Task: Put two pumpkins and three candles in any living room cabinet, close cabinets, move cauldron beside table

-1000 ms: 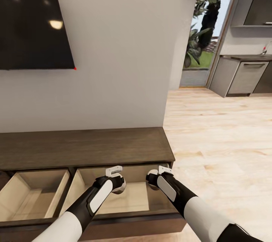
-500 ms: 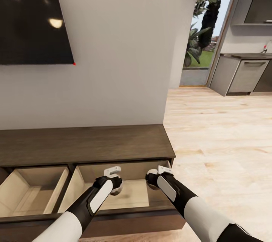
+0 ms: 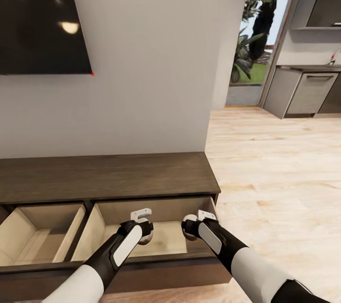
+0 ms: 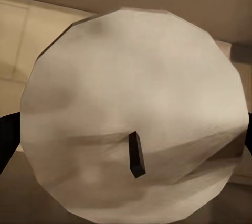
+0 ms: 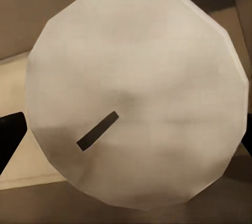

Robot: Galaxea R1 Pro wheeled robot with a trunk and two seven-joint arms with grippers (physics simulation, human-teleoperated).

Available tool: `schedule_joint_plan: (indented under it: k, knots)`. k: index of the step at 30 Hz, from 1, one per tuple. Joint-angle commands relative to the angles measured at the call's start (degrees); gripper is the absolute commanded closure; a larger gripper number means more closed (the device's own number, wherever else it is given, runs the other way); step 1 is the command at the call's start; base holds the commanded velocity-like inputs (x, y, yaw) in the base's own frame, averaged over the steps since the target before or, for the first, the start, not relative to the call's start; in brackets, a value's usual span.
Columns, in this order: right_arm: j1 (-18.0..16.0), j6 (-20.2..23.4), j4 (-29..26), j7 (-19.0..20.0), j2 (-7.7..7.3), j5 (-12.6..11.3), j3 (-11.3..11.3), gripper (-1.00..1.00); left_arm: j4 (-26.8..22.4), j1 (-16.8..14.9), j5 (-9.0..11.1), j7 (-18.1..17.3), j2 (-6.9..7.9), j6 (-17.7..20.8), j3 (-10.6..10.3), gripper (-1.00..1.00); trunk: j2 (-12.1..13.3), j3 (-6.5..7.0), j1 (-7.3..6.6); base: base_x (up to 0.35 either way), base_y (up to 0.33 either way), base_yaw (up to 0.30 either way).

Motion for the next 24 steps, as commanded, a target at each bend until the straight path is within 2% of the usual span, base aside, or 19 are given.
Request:
schedule_joint_plan:
  k: [1, 10, 18, 24]
  knots:
    - [-0.1, 0.1, -0.1, -0.5, -0.05, -0.4, 0.4, 1.0, -0.1, -0.1, 0.3, 0.5, 0.02, 0.1, -0.2, 1.0, -0.4, -0.24, 0.21, 0.0, 0.0, 0.0]
    - [-0.1, 0.1, -0.1, -0.2, -0.05, -0.4, 0.4, 1.0, -0.7, -0.1, 0.4, 0.5, -0.05, 0.1, -0.3, 1.0, -0.8, -0.41, 0.43, 0.002, 0.0, 0.0]
    - [-0.1, 0.1, -0.1, -0.1, -0.05, -0.4, 0.4, 1.0, -0.6, -0.1, 0.4, 0.5, -0.17, 1.0, -0.4, 1.0, -0.8, -0.41, 0.43, 0.24, 0.0, 0.0]
    - [-0.1, 0.1, -0.1, -0.1, -0.05, -0.4, 0.4, 1.0, -0.7, -0.1, 0.5, 0.5, -0.1, 1.2, -0.3, 1.0, -0.8, -0.41, 0.43, 0.039, 0.0, 0.0]
